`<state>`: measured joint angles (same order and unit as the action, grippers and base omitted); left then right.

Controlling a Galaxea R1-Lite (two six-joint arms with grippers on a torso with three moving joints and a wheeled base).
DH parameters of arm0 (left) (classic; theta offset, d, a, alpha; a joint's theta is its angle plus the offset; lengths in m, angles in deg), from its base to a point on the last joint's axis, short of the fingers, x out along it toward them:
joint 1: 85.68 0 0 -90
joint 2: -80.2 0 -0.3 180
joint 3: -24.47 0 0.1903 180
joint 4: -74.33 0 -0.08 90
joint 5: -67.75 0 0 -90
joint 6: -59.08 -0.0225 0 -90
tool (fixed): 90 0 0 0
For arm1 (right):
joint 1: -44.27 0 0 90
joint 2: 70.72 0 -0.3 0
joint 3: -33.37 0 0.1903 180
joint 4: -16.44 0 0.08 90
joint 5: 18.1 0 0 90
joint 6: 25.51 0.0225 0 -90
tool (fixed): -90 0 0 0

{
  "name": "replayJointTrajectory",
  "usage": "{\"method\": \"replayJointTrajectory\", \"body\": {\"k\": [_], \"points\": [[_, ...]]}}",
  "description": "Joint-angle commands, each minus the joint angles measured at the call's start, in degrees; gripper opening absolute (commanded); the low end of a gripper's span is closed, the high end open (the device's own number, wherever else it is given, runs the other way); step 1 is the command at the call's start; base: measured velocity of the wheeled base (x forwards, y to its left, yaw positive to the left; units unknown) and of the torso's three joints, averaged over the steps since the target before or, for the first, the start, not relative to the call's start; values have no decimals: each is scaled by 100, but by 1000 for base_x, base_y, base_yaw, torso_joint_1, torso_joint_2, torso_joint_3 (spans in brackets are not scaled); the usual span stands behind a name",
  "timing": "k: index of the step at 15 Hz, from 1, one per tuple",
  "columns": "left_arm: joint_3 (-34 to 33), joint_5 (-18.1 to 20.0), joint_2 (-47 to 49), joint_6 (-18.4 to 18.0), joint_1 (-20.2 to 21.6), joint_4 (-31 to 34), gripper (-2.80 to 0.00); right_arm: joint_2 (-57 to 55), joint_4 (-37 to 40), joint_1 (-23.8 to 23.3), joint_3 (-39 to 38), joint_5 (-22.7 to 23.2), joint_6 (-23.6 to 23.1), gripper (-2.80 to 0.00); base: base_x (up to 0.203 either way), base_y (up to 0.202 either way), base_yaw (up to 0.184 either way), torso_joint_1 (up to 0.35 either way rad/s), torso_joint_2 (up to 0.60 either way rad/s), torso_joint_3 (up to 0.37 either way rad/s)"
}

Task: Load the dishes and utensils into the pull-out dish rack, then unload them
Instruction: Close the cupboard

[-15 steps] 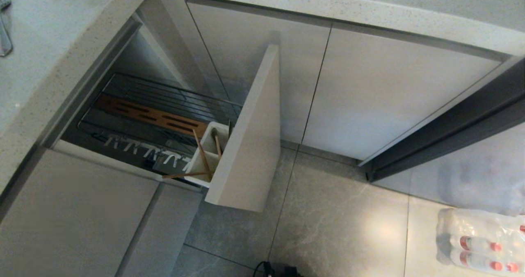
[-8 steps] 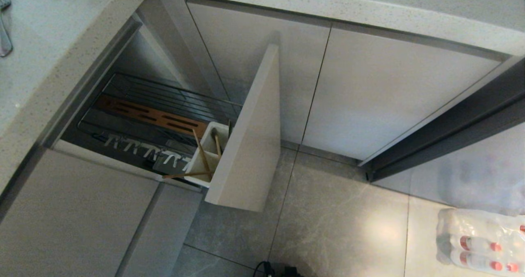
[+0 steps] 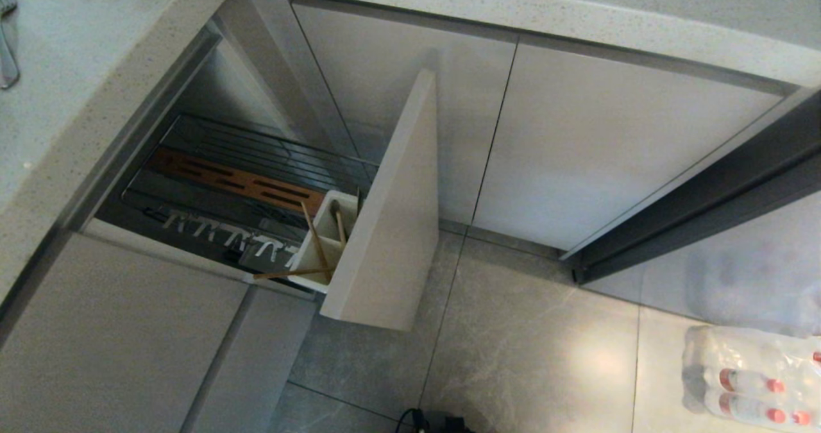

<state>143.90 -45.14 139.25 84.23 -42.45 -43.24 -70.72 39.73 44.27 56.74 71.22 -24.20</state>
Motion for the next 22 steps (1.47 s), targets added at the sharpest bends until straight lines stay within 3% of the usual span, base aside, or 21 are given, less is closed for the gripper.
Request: {"method": "replayJointTrajectory", "body": {"k": [1, 6, 10, 12, 15, 22], "points": [[-354, -26, -32, 64, 146, 30, -280, -9, -1, 0, 0, -2, 0, -280, 0, 0, 0, 0, 0, 0], [-1569, -81, 83, 774, 202, -235, -280, -9, -1, 0, 0, -2, 0, -280, 0, 0, 0, 0, 0, 0], [-2737, 86, 213, 1395, 192, -1802, -280, -3, -1, 0, 0, -2, 0, -280, 0, 0, 0, 0, 0, 0], [-2911, 547, 284, 1622, 170, -2058, -280, -9, -1, 0, 0, -2, 1, -280, 0, 0, 0, 0, 0, 0], [-3037, 911, 326, 1828, 4, -2069, -280, -4, -1, 0, 0, -2, 0, -280, 0, 0, 0, 0, 0, 0], [-3061, 962, 301, 1855, -169, -2348, -280, -9, -1, 0, 0, -2, 0, -280, 0, 0, 0, 0, 0, 0]]}}
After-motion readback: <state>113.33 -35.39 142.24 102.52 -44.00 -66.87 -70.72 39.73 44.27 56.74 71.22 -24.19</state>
